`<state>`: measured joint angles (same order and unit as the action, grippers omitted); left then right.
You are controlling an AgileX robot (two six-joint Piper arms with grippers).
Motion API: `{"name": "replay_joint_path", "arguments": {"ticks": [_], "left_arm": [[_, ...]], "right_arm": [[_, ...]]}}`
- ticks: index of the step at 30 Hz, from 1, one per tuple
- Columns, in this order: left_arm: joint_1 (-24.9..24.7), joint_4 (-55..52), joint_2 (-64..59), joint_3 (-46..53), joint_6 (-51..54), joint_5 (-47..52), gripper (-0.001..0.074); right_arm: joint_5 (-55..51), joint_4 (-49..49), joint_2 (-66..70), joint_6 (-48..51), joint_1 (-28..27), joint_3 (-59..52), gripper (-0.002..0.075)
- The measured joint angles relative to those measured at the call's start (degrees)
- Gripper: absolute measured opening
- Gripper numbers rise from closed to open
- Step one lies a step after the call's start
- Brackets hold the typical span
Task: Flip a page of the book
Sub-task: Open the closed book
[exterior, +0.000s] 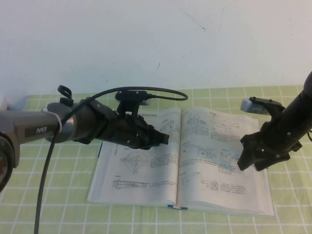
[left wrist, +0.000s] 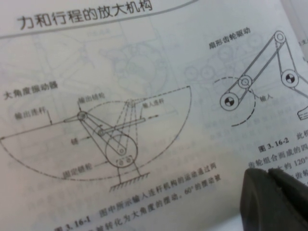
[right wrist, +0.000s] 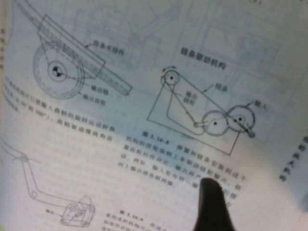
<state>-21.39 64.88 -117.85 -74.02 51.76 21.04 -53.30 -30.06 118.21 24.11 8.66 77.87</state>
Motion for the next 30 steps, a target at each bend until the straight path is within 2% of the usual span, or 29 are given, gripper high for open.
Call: {"name": "replay_joint_path", "arguments": {"ticks": [7,17,23,30], "left_arm": [[0.00,-0.14,-0.22,0.00,0.10,-0.26,-0.0004],[0.00,-1.10,2.64,0.23,0.69,2.97,-0.0004],[-0.11,-8.89,7.42,0.23,-1.14,11.31,-0.0004],[-0.11,-23.82,6.40,0.31,-12.89,14.54,-0.0004]], "right_arm": [[1.05,-10.65,0.49,5.87,-0.13,0.00,0.0416],[0.93,-11.57,0.57,7.37,-0.03,0.00,0.0416],[-2.68,-8.12,0.57,5.98,-0.03,1.79,0.0416],[-6.71,-5.09,0.57,2.79,0.07,3.93,0.0415]]}}
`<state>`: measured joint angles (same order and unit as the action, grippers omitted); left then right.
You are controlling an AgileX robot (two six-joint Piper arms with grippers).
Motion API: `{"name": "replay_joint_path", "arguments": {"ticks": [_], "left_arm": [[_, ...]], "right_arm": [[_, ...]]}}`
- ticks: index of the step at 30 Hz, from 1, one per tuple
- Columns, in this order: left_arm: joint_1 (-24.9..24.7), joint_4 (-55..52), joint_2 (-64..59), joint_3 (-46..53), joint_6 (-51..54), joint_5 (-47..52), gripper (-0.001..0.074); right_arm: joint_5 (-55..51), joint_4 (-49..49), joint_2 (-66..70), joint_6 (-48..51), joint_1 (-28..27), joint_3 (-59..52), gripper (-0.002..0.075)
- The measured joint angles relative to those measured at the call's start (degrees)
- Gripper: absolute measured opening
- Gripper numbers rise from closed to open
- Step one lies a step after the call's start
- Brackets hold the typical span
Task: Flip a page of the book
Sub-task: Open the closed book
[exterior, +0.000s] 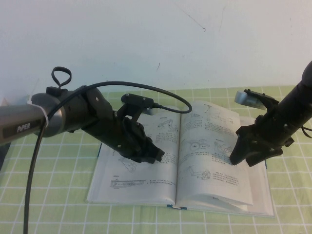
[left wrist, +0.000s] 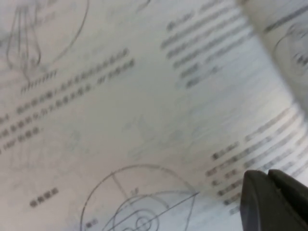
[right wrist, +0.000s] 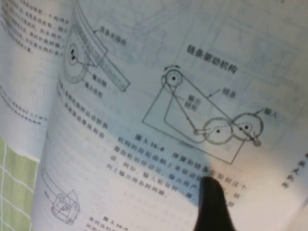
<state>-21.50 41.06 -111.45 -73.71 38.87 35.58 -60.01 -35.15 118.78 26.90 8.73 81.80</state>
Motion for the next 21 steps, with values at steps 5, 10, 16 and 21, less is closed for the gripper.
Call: {"name": "replay_joint_path", "arguments": {"ticks": [5,10,16,21], "left_arm": [[0.00,-2.15,-1.92,0.00,-2.58,0.90,-0.0004],[0.00,-1.81,-2.40,0.00,-2.72,0.98,-0.0004],[0.00,-1.57,-2.40,0.00,-2.72,0.98,-0.0004],[0.00,-1.57,-2.40,0.00,-2.72,0.98,-0.0004]], "right_arm": [[0.09,0.00,0.00,-0.59,0.09,0.00,0.0415],[1.26,-1.88,0.00,0.42,0.09,0.00,0.0410],[3.07,-12.63,0.00,5.63,0.09,0.00,0.0407],[3.21,-13.92,0.00,6.01,0.22,0.03,0.0407]]}}
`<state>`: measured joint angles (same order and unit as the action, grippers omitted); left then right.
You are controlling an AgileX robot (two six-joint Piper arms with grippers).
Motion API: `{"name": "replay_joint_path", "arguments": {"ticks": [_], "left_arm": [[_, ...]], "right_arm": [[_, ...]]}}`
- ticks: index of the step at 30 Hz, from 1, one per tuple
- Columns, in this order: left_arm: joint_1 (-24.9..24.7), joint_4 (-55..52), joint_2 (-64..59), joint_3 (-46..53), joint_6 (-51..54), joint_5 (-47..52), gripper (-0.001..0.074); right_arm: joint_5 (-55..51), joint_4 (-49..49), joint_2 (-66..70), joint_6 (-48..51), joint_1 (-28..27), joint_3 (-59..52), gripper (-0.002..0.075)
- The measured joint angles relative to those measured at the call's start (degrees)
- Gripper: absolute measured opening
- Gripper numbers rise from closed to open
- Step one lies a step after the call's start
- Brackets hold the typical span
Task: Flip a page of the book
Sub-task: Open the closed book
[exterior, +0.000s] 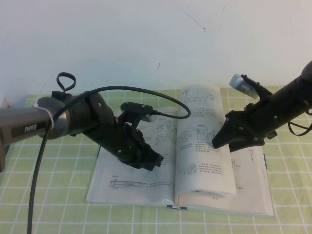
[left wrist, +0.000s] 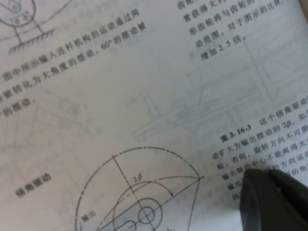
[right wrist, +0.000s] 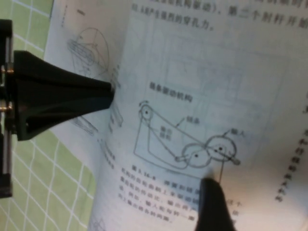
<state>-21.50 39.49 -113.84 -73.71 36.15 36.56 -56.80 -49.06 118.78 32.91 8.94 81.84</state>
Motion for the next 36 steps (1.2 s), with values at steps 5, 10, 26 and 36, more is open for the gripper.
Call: {"name": "replay_joint_path", "arguments": {"ticks": [5,10,26,36], "left_arm": [[0.00,0.03,0.00,0.00,0.00,0.20,-0.0004],[0.00,0.33,0.00,0.00,0.00,0.58,-0.0004],[0.00,1.13,0.00,0.00,-0.87,0.78,-0.0004],[0.00,1.13,0.00,0.00,-0.87,0.47,-0.0004]], "right_arm": [[-0.89,6.51,0.00,-4.06,0.00,0.73,0.0407],[-4.38,10.10,0.00,-7.33,0.00,4.83,0.0407],[-5.99,20.15,0.00,-12.99,0.57,3.99,0.0349],[-6.98,23.90,-1.45,-12.65,0.57,3.21,0.0335]]}}
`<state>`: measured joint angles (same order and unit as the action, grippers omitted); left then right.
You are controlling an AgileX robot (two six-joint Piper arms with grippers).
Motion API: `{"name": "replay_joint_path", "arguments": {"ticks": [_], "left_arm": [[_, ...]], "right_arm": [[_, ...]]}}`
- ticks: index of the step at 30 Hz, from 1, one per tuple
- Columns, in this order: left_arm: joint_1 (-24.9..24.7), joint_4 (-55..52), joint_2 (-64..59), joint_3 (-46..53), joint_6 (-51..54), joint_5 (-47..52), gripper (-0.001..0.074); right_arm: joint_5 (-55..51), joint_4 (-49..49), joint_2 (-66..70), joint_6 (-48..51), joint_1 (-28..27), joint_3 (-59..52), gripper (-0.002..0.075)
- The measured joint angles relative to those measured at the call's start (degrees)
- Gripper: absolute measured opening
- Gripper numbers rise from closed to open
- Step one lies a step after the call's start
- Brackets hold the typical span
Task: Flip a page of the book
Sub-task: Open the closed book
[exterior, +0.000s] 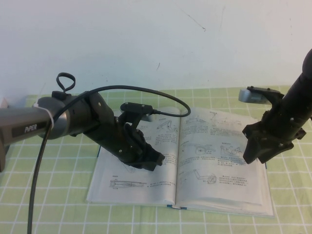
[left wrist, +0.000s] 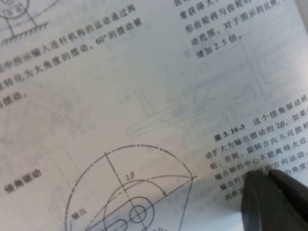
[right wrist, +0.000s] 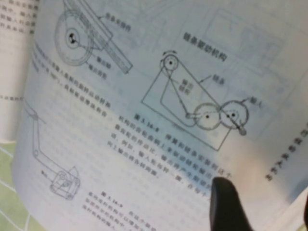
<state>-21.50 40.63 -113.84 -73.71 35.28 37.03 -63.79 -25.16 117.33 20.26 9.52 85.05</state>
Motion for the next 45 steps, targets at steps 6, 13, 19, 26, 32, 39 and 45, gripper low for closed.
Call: {"name": "replay_joint_path", "arguments": {"ticks": [6,13,19,26,32,39,45], "left_arm": [[0.00,0.13,0.00,0.00,-0.10,-0.40,-0.0004],[0.00,0.24,0.00,0.00,-0.10,-0.48,-0.0004],[0.00,0.48,0.00,0.00,-0.10,-0.48,-0.0004],[0.00,0.72,0.00,0.00,-0.10,-0.48,-0.0004],[0.00,1.09,0.00,0.00,-0.10,-0.48,-0.0004],[0.00,1.42,0.00,0.00,-0.10,-0.48,-0.0004],[0.00,1.51,0.00,0.00,-0.10,-0.48,-0.0004]], "right_arm": [[2.53,-2.99,0.04,0.00,0.00,-0.10,0.0335],[3.14,3.23,1.84,-2.59,0.00,-0.30,0.0335],[4.20,6.61,-0.01,-4.31,0.00,-0.30,0.0335],[6.00,3.45,-1.03,-3.26,0.00,-2.82,0.0334],[8.45,0.16,-1.03,-1.66,0.00,-5.59,0.0334],[9.43,0.08,-0.03,-1.44,0.00,-7.16,0.0334],[9.53,-2.75,0.30,0.39,0.00,-7.16,0.0334]]}}
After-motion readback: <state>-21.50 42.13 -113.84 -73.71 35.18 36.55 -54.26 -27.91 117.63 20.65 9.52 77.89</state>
